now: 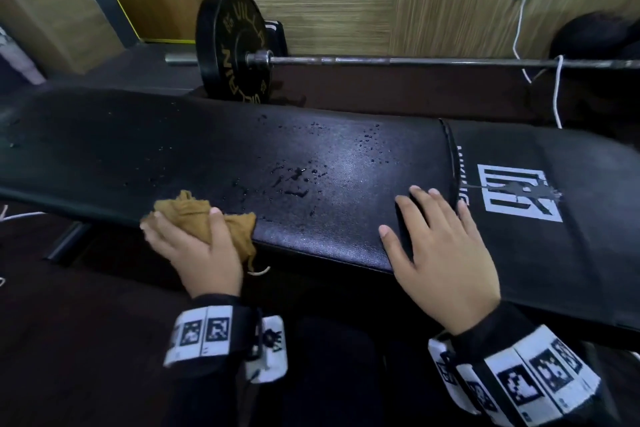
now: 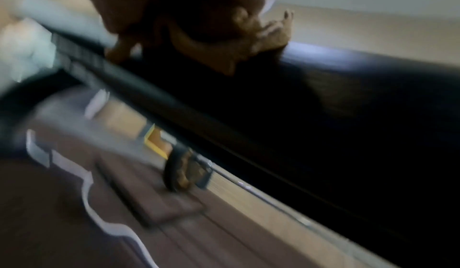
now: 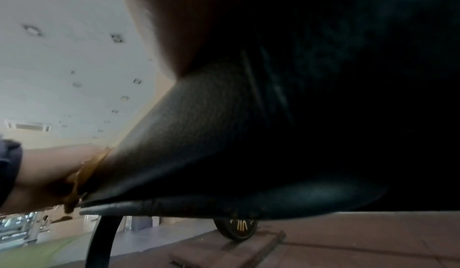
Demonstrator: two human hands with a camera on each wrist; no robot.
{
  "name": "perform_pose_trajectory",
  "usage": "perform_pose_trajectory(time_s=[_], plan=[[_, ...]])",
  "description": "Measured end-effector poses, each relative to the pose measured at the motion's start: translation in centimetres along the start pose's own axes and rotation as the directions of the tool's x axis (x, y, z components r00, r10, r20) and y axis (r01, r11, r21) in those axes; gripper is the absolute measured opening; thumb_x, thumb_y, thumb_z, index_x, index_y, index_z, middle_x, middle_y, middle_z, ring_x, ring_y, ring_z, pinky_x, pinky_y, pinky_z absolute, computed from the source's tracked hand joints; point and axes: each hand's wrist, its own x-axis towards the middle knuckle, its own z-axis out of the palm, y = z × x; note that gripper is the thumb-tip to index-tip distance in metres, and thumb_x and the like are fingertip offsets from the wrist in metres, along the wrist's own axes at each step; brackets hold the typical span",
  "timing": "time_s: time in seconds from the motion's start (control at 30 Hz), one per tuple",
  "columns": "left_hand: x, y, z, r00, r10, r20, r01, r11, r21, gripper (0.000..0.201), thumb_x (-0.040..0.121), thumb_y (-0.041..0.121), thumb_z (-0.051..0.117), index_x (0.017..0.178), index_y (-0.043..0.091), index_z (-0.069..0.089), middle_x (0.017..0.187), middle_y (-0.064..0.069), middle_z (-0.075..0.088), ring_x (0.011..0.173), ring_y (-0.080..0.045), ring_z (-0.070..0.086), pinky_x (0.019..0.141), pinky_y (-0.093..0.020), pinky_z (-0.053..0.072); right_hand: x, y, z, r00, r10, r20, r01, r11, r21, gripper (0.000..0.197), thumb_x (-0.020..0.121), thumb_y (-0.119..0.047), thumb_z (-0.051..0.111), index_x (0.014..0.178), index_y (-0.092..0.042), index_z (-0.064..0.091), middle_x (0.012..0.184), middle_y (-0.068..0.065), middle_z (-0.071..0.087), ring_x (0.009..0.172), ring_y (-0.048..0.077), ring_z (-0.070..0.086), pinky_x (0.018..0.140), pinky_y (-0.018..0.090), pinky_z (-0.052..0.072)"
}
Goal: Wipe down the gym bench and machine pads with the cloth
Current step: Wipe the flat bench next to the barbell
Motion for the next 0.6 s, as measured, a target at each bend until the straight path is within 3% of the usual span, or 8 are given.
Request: perform_pose_trajectory(time_s=[0.07, 0.1, 0.23, 0.3, 0.43, 0.5, 0.6], plan=[[2.6, -0.1, -1.2, 0.992, 0.08, 0.099, -0.1, 0.971, 0.217, 0.072, 0.093, 0.04, 0.053, 0.147, 0.004, 0.022, 0.157, -0.016, 0.009, 0.145, -0.031, 0.004, 0.119, -0.044, 0.007, 0.0, -0.1, 0.1, 1.0, 0.001, -0.011, -0.001, 1.0, -0.007, 0.057, 0.09, -0.048, 0.031, 0.127, -0.011, 0.055, 0.136, 0.01, 0.052, 0.13, 0.029, 0.044, 0.108, 0.051, 0.032], [3.7, 0.1, -1.5, 0.978, 0.123, 0.167, -0.172, 0.931, 0.322, 0.071, 0.093, 0.045, 0.051, 0.145, 0.004, 0.027, 0.156, -0.016, 0.015, 0.145, -0.031, 0.006, 0.118, -0.049, 0.006, 0.1, -0.2, 0.1, 1.0, 0.003, -0.015, -0.003, 1.0, -0.012, 0.058, 0.09, -0.048, 0.031, 0.126, -0.01, 0.055, 0.135, 0.011, 0.053, 0.129, 0.03, 0.045, 0.107, 0.052, 0.032], [5.8, 2.8, -0.2, 0.886, 0.15, 0.438, -0.411, 0.691, 0.595, 0.074, 0.092, 0.061, 0.031, 0.142, 0.007, 0.036, 0.15, -0.017, 0.032, 0.14, -0.031, 0.023, 0.116, -0.049, 0.006, 0.1, -0.3, 0.2, 1.0, 0.008, 0.0, -0.008, 1.0, -0.028, 0.057, 0.089, -0.048, 0.032, 0.127, -0.01, 0.055, 0.135, 0.011, 0.052, 0.13, 0.03, 0.044, 0.108, 0.052, 0.031], [5.0, 4.5, 1.6, 0.828, 0.166, 0.535, -0.504, 0.637, 0.583, 0.069, 0.092, 0.06, 0.032, 0.143, 0.012, 0.036, 0.151, -0.014, 0.031, 0.139, -0.03, 0.024, 0.116, -0.045, 0.012, 0.0, -0.3, 0.2, 1.0, 0.007, -0.008, -0.008, 1.0, -0.021, 0.058, 0.089, -0.048, 0.033, 0.126, -0.01, 0.055, 0.135, 0.011, 0.052, 0.13, 0.03, 0.044, 0.108, 0.052, 0.031], [0.3, 6.7, 4.3, 0.607, 0.307, 0.733, -0.738, 0.561, 0.376, 0.059, 0.094, 0.056, 0.033, 0.143, 0.024, 0.036, 0.154, -0.001, 0.028, 0.142, -0.021, 0.019, 0.117, -0.037, 0.011, 0.0, -0.3, 0.2, 1.0, 0.008, -0.006, -0.008, 1.0, -0.018, 0.059, 0.088, -0.048, 0.033, 0.126, -0.009, 0.056, 0.136, 0.011, 0.052, 0.129, 0.03, 0.045, 0.108, 0.052, 0.031], [-1.7, 6.7, 3.9, 0.525, 0.371, 0.765, -0.79, 0.546, 0.278, 0.058, 0.093, 0.058, 0.033, 0.143, 0.03, 0.037, 0.154, 0.006, 0.028, 0.143, -0.016, 0.018, 0.116, -0.033, 0.01, 0.0, -0.3, 0.2, 1.0, 0.002, -0.016, -0.002, 1.0, -0.014, 0.059, 0.088, -0.047, 0.033, 0.125, -0.009, 0.056, 0.135, 0.012, 0.052, 0.129, 0.031, 0.045, 0.107, 0.053, 0.032], [-2.6, 5.8, 1.3, 0.432, 0.429, 0.793, -0.845, 0.5, 0.19, 0.061, 0.089, 0.061, 0.026, 0.142, 0.034, 0.04, 0.152, 0.012, 0.032, 0.143, -0.011, 0.021, 0.117, -0.033, 0.018, -0.1, -0.1, 0.1, 1.0, -0.008, -0.03, 0.008, 1.0, -0.003, 0.059, 0.088, -0.048, 0.033, 0.125, -0.009, 0.057, 0.135, 0.011, 0.052, 0.129, 0.03, 0.046, 0.108, 0.052, 0.032]])
